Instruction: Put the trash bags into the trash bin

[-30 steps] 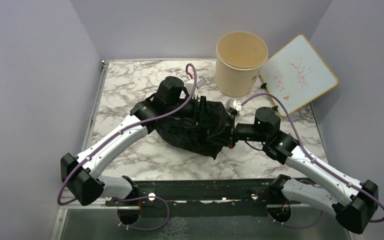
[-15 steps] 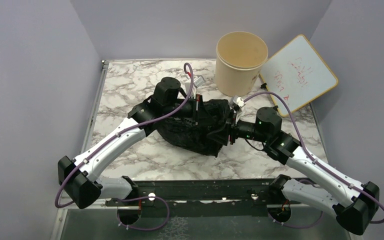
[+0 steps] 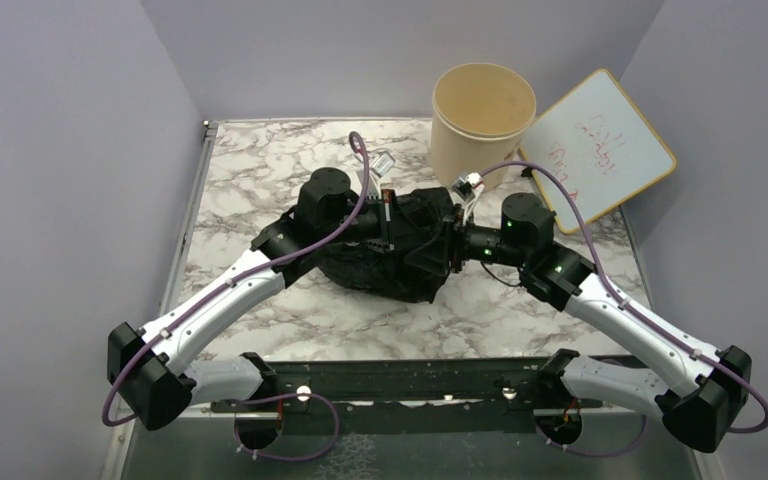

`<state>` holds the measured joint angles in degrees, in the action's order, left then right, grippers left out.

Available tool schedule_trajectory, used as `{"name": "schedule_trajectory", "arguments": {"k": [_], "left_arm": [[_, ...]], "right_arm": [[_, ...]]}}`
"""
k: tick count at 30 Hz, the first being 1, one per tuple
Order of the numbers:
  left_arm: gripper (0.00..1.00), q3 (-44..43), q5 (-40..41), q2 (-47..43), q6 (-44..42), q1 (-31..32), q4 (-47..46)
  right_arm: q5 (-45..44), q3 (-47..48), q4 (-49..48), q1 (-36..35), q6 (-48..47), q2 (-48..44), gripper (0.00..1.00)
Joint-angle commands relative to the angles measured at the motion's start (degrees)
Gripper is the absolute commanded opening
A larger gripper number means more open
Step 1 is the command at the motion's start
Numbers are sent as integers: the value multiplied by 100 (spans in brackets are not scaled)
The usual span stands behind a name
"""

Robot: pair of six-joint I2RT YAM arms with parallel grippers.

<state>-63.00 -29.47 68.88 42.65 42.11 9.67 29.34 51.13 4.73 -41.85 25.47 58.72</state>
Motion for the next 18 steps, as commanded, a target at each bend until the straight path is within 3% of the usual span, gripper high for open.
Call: {"name": "schedule_trajectory", "arguments": {"k": [1,4,6,9,14,18], "left_arm": [[0,42,505,-228,52,-11,-205],[0,22,602,-248,65,-18,-141],[22,-19,605,-224,86,-12,-116],[50,-199,642,-160,-49,-17,101],[75,-720,1033,-52,-493,-51,798],[82,-890,1262,-67,-687,-120,988]], "right_arm": [[-311,178,228,-18,115,-185,36],[-644,171,349,-21,-85,-373,20],[-997,162,512,-17,-214,-480,9],[-1748,210,986,-17,-345,-562,1],[-3216,207,1627,-17,-484,-657,1],[-4359,218,2208,-12,-361,-699,0]]}}
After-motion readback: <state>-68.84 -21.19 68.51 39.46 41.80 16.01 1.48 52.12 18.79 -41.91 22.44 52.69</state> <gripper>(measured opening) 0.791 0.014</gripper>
